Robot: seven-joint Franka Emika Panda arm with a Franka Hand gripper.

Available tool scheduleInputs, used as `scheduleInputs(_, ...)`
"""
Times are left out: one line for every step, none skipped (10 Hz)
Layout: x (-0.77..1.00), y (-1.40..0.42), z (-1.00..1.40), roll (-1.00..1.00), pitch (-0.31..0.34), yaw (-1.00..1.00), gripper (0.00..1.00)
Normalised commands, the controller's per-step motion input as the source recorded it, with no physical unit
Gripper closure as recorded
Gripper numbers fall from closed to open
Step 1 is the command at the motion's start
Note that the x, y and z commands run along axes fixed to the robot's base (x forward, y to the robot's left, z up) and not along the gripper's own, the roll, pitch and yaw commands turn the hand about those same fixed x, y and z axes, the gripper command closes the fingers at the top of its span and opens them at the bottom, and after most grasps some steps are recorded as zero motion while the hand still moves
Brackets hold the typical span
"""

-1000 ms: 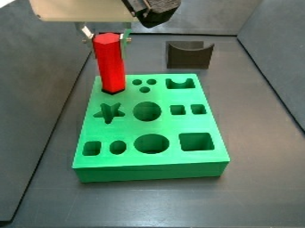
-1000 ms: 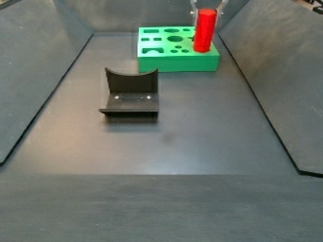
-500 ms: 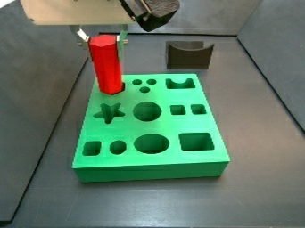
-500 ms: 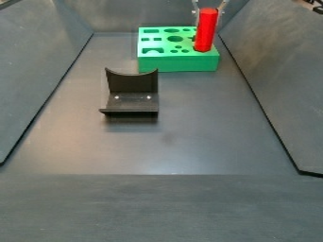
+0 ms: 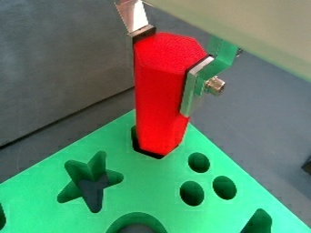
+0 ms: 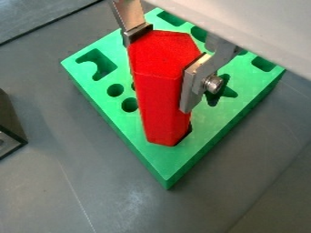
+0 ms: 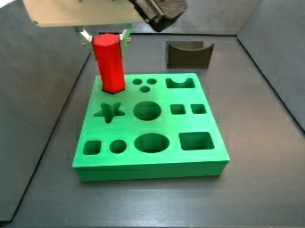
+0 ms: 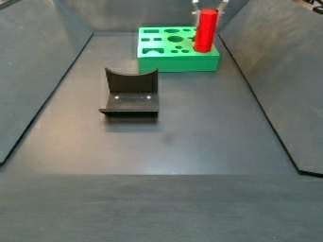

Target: Insert the hexagon object.

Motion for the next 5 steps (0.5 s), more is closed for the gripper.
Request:
scheduleInputs(0.23, -0.10, -0.83, 0.04, 0.000, 0.00, 1.00)
scheduleInputs(0.00, -0.18, -0.72, 0.10, -0.023, 0.00, 1.00)
scheduleInputs(-0.23, -0.11, -0.54, 0.07, -0.059, 0.00, 1.00)
scheduleInputs(-0.18, -0.15, -0.47, 0.00, -0.081, 0.00, 1.00)
scheduleInputs(0.00, -0.13, -0.65, 0.01, -0.067, 0.00, 1.00)
